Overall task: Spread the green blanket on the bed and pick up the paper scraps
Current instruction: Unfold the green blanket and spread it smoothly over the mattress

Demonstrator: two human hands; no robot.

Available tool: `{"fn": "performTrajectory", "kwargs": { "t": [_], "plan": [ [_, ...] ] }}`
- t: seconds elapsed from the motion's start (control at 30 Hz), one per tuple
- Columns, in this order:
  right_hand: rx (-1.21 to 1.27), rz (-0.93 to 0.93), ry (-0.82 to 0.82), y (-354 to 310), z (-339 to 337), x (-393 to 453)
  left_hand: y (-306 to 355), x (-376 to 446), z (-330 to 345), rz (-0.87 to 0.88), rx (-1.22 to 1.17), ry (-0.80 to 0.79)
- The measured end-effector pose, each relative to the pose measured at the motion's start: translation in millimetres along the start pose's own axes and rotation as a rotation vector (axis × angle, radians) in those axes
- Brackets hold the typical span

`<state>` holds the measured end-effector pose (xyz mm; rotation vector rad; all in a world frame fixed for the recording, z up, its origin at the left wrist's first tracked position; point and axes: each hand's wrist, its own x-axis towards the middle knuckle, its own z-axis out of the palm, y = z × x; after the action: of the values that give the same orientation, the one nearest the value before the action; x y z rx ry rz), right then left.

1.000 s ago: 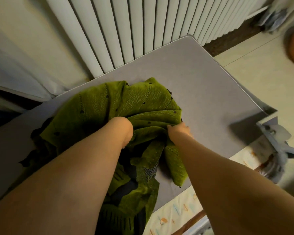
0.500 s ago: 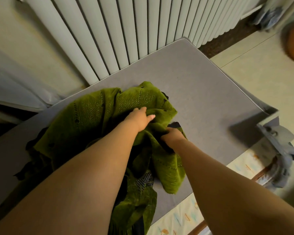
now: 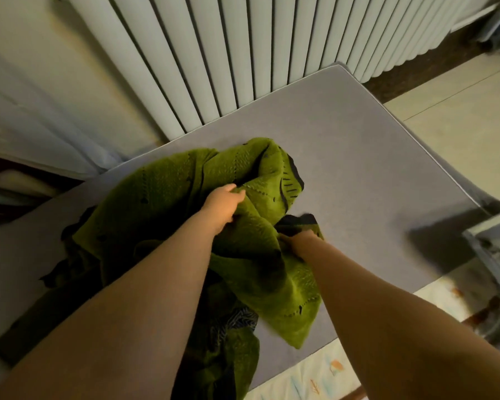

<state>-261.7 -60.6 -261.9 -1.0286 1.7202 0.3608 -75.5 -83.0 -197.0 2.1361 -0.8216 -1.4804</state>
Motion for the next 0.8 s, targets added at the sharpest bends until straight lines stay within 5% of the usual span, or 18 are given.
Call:
{"fn": "performTrajectory", "kwargs": {
  "t": [0.2, 0.27, 0.37, 0.5, 0.57, 0.67, 0.8],
  "plan": [
    [-0.249, -0.222, -0.012, -4, 6, -2, -16, 4, -14, -0.049, -0.487, 0.106],
    [0.121, -0.224, -0.088, -5, 13, -7, -14, 7, -11, -0.027, -0.594, 0.151],
    [0.739, 0.052, -0.101, 4, 4, -3, -7, 12, -11, 0.045, -0.566, 0.288],
    [1.073, -0.078, 0.425, 13, -76, 8, 1, 6, -1, 0.036, -0.520, 0.439],
    [1.265, -0.116, 0.604, 16, -120, 7, 1, -3, 17, -0.016, -0.369, 0.339],
    [1.388, -0.148, 0.637, 29, -175, 15, 3, -14, 62, 0.002, 0.207, 0.062],
    [1.213, -0.097, 0.458, 51, -212, 44, 27, -8, 113, 0.113, 0.646, 0.142]
  ]
}}
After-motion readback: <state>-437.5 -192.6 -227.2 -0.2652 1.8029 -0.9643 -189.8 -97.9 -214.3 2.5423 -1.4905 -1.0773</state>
